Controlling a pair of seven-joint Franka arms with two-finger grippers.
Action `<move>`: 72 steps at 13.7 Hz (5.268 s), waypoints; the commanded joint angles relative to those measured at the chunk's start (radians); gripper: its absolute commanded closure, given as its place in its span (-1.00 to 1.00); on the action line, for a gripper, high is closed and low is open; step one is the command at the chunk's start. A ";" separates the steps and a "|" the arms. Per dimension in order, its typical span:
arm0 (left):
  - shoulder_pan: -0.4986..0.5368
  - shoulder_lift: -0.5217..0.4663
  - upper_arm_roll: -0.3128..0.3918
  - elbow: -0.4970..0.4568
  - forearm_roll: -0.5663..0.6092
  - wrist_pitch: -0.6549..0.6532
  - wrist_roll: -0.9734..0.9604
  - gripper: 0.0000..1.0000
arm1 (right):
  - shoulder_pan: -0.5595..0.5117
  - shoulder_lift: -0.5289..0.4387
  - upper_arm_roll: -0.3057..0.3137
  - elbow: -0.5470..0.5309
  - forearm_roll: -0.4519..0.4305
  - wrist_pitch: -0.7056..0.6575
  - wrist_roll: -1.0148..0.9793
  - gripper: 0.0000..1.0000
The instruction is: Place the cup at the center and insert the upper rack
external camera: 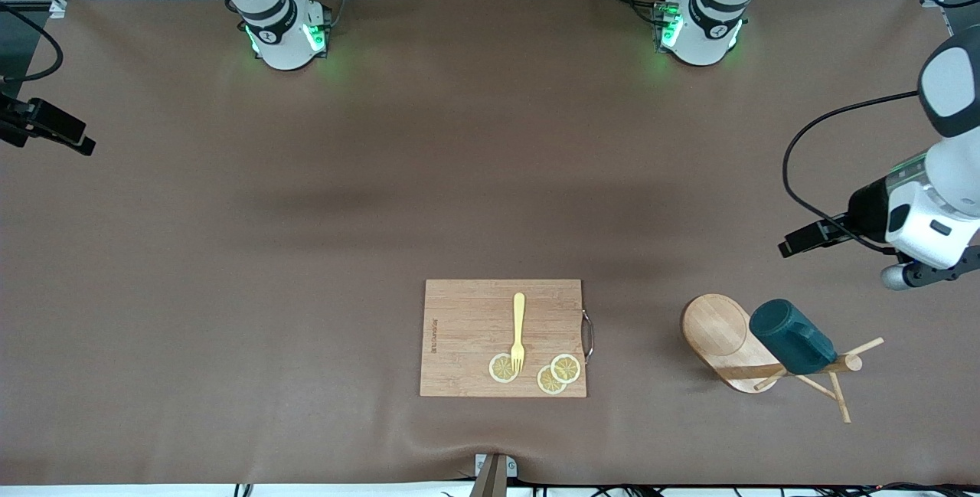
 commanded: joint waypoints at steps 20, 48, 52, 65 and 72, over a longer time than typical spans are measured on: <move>-0.307 -0.372 0.212 -0.203 0.085 -0.218 0.248 -1.00 | -0.028 0.005 0.008 0.018 0.005 -0.022 -0.005 -1.00; -0.300 -0.292 0.238 0.063 0.090 -0.403 0.211 -1.00 | -0.028 0.005 0.008 0.018 0.005 -0.022 -0.005 -1.00; -0.309 -0.292 0.237 0.061 0.096 -0.378 0.208 -1.00 | -0.029 0.005 0.008 0.018 0.005 -0.022 -0.005 -1.00; -0.307 -0.288 0.237 0.057 0.094 -0.378 0.207 -1.00 | -0.029 0.005 0.008 0.017 0.005 -0.022 -0.007 -1.00; -0.309 -0.283 0.237 0.058 0.094 -0.378 0.207 -1.00 | -0.029 0.005 0.008 0.014 0.005 -0.024 -0.007 -1.00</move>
